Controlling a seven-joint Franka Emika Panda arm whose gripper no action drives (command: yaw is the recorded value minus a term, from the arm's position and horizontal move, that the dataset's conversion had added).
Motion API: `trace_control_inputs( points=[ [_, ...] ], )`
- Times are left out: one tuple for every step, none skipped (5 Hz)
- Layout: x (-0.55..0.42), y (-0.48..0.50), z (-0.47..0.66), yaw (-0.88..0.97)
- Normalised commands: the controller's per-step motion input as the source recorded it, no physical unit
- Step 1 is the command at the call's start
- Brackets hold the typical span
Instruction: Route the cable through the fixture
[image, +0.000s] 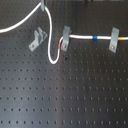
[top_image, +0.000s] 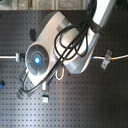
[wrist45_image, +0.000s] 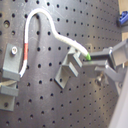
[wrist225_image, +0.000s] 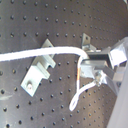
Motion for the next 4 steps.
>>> trace_control_inputs(
  points=[
    [-0.171,0.12,0.44,-0.74],
    [-0.7,0.161,0.26,-0.03],
    [-0.138,0.122,0.0,0.2],
    [-0.183,0.143,0.26,0.23]
  ],
)
